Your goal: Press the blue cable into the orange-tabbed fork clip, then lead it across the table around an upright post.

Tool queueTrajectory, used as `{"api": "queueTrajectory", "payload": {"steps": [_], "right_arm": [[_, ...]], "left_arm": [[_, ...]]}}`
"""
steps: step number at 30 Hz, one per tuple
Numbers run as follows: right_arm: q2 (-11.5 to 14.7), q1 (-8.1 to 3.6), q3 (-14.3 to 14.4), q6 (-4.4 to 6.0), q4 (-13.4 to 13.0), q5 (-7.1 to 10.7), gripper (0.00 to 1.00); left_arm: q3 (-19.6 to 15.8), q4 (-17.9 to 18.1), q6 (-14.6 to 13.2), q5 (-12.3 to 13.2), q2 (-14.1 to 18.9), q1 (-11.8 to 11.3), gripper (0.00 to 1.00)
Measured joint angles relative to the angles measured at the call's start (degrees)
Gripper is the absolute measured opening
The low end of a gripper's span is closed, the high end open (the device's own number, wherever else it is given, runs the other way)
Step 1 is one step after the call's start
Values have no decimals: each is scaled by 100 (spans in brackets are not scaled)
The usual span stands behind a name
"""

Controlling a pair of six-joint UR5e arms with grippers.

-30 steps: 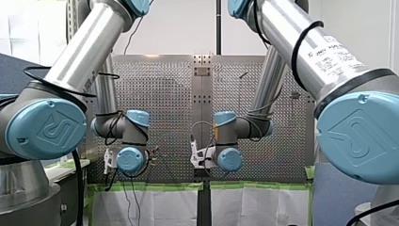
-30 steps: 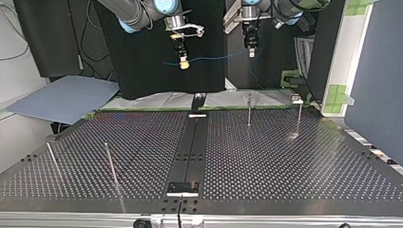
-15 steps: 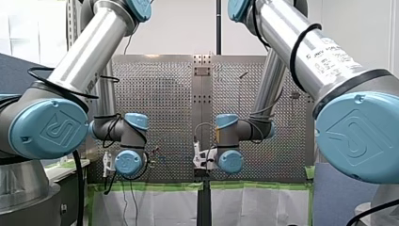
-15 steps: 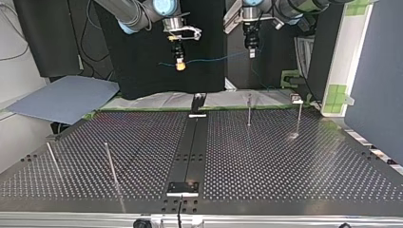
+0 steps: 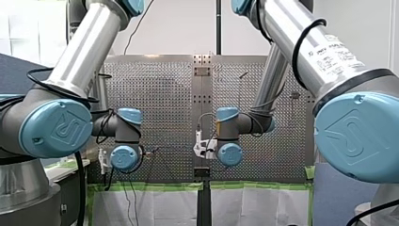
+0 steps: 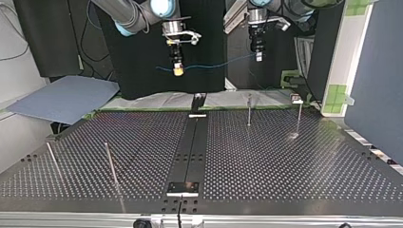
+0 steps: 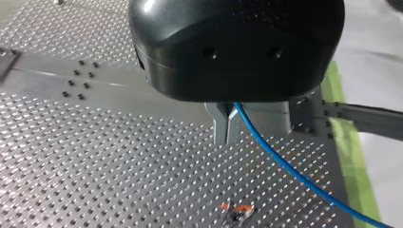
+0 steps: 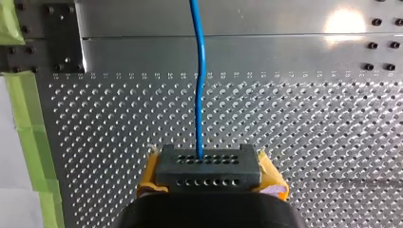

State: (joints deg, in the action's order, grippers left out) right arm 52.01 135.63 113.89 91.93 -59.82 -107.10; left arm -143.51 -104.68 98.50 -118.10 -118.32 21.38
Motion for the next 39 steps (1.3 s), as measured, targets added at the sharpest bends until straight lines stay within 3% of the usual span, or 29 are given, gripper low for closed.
{"api": "queueTrajectory", "payload": {"steps": [13,22,30,39], "right_arm": [[-610,-13,-597,69,-106,184,0],[-1075,-38,-1034,54,143,215,0],[-1478,-149,-1253,45,231,253,0],[-1945,-309,-1535,22,477,259,0]], "left_arm": [[451,648,312,299,-603,-272,0],[776,849,352,540,-874,-556,0],[1041,902,391,781,-1271,-924,0],[1289,913,488,898,-1668,-1001,0]]}}
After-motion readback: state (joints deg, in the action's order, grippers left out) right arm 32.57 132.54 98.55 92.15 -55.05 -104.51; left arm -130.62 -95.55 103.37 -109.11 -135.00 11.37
